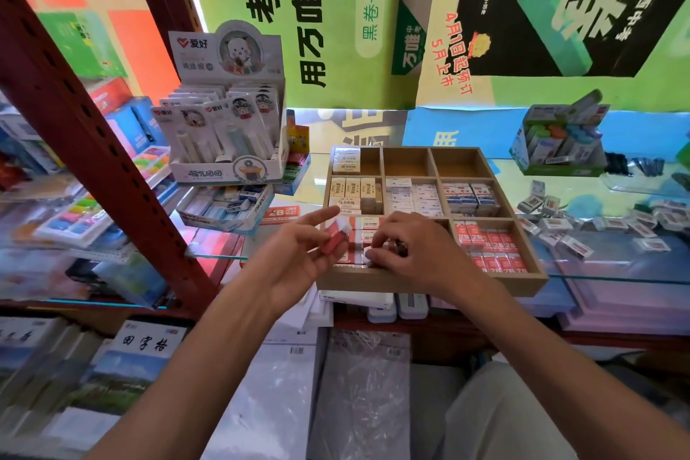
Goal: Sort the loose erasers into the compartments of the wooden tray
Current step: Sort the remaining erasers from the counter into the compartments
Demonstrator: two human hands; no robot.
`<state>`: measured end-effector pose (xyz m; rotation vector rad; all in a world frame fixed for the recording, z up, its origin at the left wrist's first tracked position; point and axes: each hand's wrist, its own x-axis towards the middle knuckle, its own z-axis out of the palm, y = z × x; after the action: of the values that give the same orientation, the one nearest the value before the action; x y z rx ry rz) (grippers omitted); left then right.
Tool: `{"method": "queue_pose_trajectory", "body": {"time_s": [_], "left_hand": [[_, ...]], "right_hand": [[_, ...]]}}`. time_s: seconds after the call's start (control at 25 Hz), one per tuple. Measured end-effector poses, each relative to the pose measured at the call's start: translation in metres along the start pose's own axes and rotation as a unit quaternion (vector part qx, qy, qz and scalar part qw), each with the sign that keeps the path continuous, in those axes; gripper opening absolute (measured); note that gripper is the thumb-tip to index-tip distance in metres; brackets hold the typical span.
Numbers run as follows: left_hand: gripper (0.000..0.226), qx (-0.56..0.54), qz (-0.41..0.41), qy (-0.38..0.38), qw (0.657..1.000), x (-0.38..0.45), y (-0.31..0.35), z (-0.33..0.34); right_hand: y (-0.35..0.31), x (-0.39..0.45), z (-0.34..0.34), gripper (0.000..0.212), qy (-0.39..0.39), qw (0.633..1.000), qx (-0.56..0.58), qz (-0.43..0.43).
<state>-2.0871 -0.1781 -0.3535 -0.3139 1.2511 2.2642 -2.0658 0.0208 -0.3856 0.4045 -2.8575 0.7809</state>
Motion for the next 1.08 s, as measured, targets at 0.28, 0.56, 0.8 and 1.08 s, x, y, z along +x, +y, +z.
{"method": "queue_pose_trajectory", "body": {"time_s": [0.28, 0.56, 0.8, 1.08], "left_hand": [[0.027, 0.036, 0.036, 0.014, 0.999, 0.001, -0.005, 0.006], [0.017, 0.283, 0.141, 0.01, 0.949, -0.004, -0.008, 0.008], [0.027, 0.441, 0.225, -0.004, 0.869, -0.002, -0.009, -0.011], [0.016, 0.673, 0.297, 0.036, 0.676, 0.016, -0.008, -0.028]], "right_hand": [[0.001, -0.001, 0.001, 0.021, 0.003, 1.0, -0.028, -0.005], [-0.005, -0.001, 0.004, 0.016, 0.013, 1.0, -0.015, 0.002], [-0.006, 0.001, 0.004, 0.012, 0.006, 1.0, -0.008, -0.005], [-0.004, -0.001, 0.001, 0.011, 0.005, 1.0, 0.013, -0.007]]}}
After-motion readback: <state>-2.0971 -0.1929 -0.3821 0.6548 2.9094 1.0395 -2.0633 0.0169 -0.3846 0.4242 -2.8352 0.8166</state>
